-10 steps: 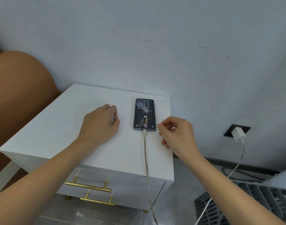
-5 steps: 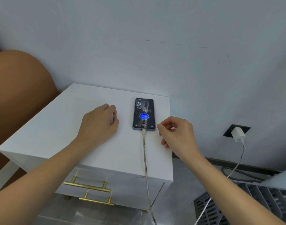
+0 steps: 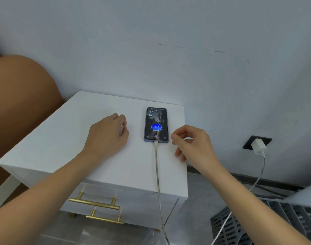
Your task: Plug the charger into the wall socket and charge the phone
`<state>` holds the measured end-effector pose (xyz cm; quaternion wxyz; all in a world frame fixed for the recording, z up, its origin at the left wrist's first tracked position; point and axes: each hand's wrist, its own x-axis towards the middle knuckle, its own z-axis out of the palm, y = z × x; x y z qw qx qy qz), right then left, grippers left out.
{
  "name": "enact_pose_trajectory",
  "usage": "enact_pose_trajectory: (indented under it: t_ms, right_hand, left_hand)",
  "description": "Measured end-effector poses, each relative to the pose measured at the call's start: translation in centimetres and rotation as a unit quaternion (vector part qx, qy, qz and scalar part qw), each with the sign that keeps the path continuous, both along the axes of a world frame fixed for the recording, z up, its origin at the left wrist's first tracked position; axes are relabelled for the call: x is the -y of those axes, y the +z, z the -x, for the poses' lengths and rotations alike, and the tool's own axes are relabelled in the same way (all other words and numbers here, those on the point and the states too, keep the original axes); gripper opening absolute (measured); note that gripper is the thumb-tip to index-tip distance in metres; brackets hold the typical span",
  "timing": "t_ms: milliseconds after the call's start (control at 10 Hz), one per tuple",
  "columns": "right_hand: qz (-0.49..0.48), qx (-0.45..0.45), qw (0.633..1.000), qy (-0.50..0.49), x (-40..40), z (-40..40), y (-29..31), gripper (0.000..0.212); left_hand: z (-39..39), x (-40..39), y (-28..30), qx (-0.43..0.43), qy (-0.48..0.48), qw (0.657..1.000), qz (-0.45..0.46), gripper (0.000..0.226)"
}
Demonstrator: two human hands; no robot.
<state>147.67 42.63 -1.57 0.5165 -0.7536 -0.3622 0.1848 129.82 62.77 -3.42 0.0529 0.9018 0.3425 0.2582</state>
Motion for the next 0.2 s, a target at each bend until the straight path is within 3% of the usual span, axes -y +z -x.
enact_pose_trajectory:
  t_ms: [200]
  right_hand:
    - [0.052,-0.009,0.999,-0.011,3.5,-0.9,2.5,0.008]
  left_hand:
    - [-0.1,-0.2,-0.3,0.007,0.0,1.0,0.008,0.008]
